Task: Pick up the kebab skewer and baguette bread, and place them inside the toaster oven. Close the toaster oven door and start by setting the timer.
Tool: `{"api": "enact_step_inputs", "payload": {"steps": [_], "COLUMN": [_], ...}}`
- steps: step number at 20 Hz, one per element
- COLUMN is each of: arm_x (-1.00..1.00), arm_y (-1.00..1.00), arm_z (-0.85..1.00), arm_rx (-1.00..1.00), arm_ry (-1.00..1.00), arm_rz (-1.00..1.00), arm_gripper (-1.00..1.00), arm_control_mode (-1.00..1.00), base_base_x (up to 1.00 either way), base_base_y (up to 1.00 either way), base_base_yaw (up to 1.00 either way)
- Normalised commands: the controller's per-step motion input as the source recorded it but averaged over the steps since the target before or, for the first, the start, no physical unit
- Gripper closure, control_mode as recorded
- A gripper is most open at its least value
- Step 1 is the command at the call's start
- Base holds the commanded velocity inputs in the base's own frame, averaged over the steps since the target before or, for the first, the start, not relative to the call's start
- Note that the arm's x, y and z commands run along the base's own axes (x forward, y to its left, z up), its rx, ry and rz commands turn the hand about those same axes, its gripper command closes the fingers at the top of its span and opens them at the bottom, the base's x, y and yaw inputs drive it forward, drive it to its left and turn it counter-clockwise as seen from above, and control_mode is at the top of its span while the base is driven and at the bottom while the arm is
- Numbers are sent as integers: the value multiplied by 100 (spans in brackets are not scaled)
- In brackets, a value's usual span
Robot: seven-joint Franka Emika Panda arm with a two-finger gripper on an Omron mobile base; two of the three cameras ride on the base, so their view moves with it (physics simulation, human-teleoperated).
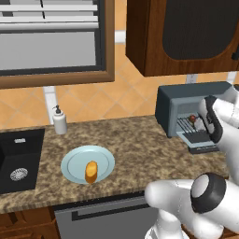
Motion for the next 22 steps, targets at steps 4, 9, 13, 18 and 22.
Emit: {"api": "enact_step_inputs", "payload": {"steps": [4,9,13,18,22], "arm_x": [-85,-41,-16,0,0], "arm_y": [100,100,100,100,100], "arm_z": [22,4,0,0,5], "arm_rx": [0,0,0,-1,0], "arm_ry": [0,6,5,0,0], "arm_rz": [-10,-13,-17,-18,-10], "arm_gripper": [-100,-100,-100,-100,-100], "arm_control_mode": [-100,-100,-100,-100,-100], "base_base_x": [0,0,0,0,0], "base_base_y": [0,0,0,0,0], "base_base_yaw": [0,0,0,0,0]}}
